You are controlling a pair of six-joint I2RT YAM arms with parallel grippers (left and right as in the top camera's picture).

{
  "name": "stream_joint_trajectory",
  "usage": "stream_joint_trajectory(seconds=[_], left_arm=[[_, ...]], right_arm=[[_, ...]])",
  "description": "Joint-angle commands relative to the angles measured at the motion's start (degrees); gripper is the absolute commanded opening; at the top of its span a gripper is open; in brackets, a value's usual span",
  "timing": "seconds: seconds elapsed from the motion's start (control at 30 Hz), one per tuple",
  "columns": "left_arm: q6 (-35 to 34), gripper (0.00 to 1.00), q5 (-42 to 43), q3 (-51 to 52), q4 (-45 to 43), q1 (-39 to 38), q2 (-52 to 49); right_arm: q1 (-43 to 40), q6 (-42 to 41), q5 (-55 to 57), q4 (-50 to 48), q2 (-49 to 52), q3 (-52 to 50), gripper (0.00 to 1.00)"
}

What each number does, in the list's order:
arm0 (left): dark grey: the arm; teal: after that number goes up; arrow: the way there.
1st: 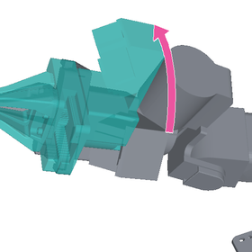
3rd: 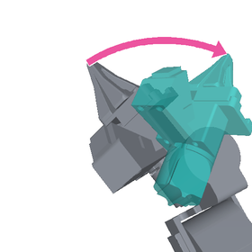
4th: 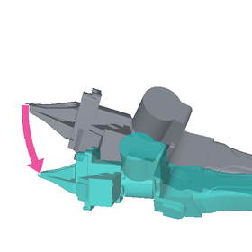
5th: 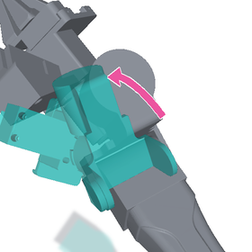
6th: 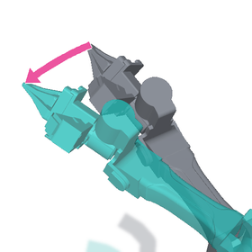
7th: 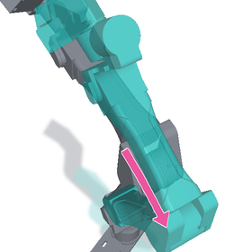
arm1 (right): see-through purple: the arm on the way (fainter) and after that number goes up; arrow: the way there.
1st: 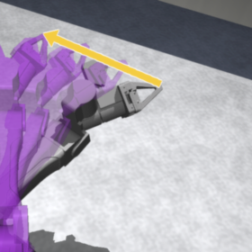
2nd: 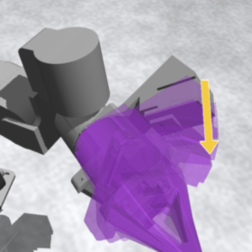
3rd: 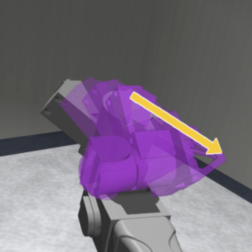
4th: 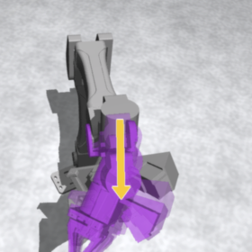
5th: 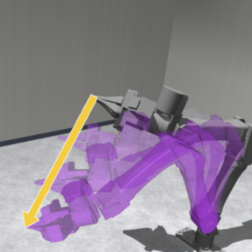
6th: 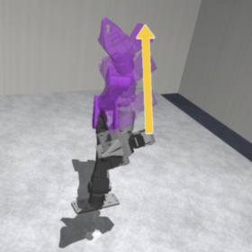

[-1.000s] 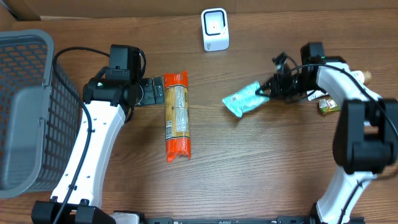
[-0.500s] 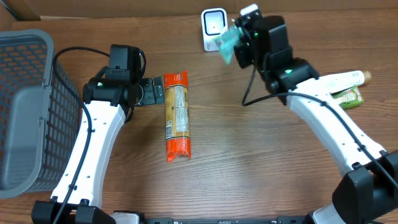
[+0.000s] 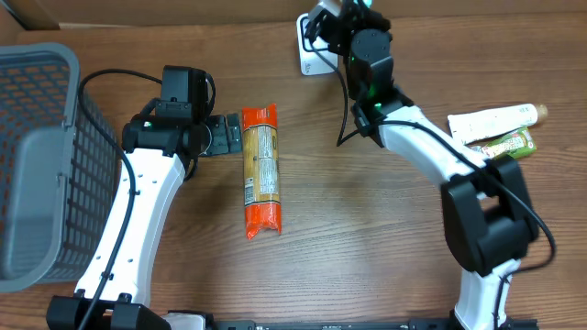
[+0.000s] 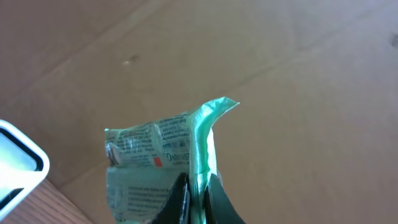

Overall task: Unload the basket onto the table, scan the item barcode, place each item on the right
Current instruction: 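Hold the teal packet barcode-side in front of the white scanner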

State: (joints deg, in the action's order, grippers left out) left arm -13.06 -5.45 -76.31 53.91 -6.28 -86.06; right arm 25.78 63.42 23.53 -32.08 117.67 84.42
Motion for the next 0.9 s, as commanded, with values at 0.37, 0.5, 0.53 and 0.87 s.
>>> stream_joint_trajectory(seconds=[0.37,0.5,0.53,0.87], left_arm=[[1.29,1.0,-0.52,-0.33,-0.17,-0.11,-0.09],[1.29,0.99,-0.52,-0.33,-0.17,-0.11,-0.09],[1.29,0.99,-0.52,-0.33,-0.17,-0.11,-0.09],[1.29,1.0,-0.52,-0.33,-0.17,-0.11,-0.09]], right_arm=[[0.83,22.32,-14.05,-7.1,8.57,1.51,0.04],[0.59,22.12,-13.99,-7.76,12.35,4.44,0.04],[0.44,22.12,-13.99,-7.78,13.14,5.16,0.04],[0.35,22.12,-12.68,-7.78,14.14,6.4,0.04]])
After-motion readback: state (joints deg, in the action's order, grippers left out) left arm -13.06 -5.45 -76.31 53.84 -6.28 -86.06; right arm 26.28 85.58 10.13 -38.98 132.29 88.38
